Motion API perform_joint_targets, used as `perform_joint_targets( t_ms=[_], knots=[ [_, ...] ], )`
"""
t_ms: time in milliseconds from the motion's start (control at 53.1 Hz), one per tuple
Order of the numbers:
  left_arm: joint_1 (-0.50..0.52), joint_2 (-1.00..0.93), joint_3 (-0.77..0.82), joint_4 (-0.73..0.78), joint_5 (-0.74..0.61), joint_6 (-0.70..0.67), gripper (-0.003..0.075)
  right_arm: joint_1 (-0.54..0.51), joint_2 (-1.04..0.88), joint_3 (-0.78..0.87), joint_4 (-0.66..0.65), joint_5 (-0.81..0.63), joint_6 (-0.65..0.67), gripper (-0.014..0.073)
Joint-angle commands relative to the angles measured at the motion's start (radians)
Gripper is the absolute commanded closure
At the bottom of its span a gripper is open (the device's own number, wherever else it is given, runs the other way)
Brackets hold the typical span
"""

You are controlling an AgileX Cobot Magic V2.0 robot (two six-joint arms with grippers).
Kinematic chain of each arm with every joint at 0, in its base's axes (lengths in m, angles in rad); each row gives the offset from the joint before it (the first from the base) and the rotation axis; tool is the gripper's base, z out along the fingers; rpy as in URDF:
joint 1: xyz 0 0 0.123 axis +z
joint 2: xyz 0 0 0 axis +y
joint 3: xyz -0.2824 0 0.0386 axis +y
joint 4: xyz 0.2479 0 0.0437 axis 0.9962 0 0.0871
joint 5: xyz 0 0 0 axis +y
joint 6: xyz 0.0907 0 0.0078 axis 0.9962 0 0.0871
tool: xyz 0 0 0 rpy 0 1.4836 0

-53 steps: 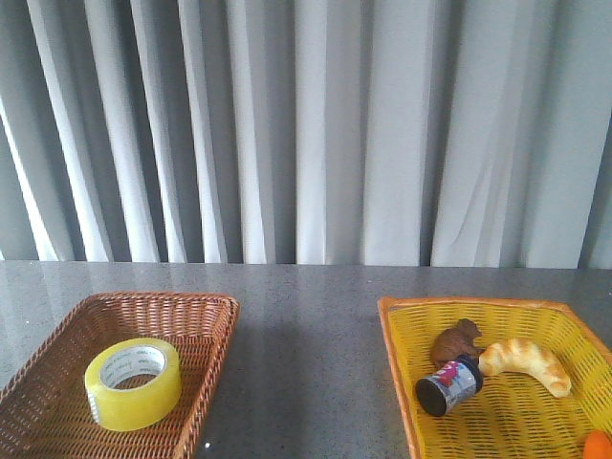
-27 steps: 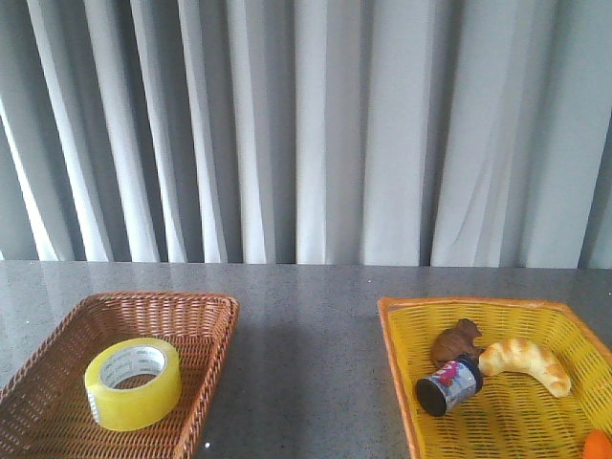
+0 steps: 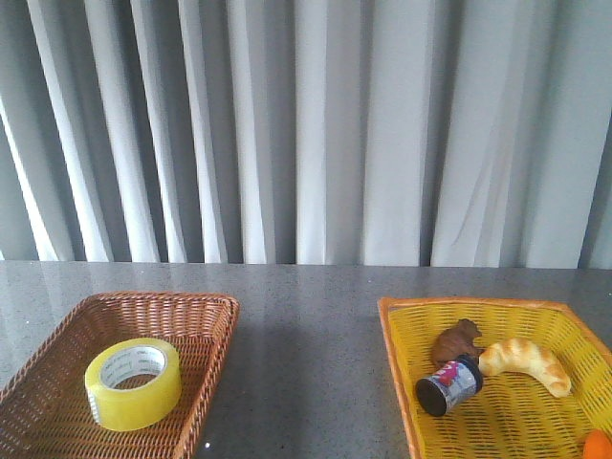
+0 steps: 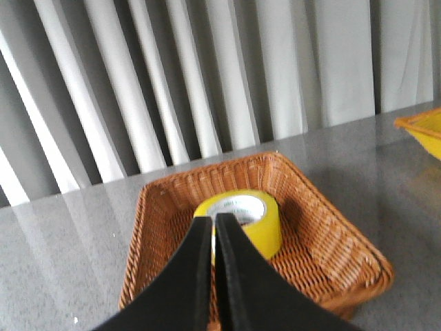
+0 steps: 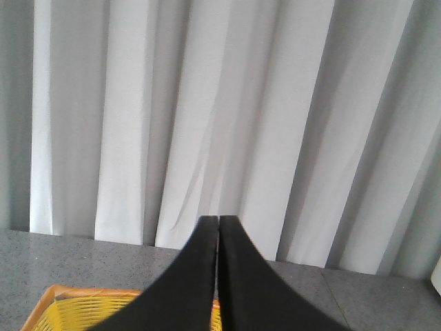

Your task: Transfer tape with both arms

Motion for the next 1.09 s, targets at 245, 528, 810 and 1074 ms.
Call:
perform_joint_targets(
  t_ms=[245,528,810,1074],
  knots=[
    [0.107,-0.271,0.235,-0.033,-0.113,-0.036,0.0727,0.0,-0.007,-0.022,-0.05,-0.033,0.001,0.0599],
    [0.145,-0.291,0.318,-0.067,-0.191,-0.037,0.0727,0.0,-0.007,-0.022,-0.05,-0.034,0.001,0.0599],
    [0.158,-0.292,0.318,-0.067,-0.132,-0.087,0.0727,0.0,-0.007,-0.022,-0.05,-0.033,0.001,0.0599],
    [0.233,-0.292,0.318,-0.067,-0.125,-0.137,0.0727,0.0,-0.007,-0.022,-0.05,-0.033,0.001,0.0599]
  ],
)
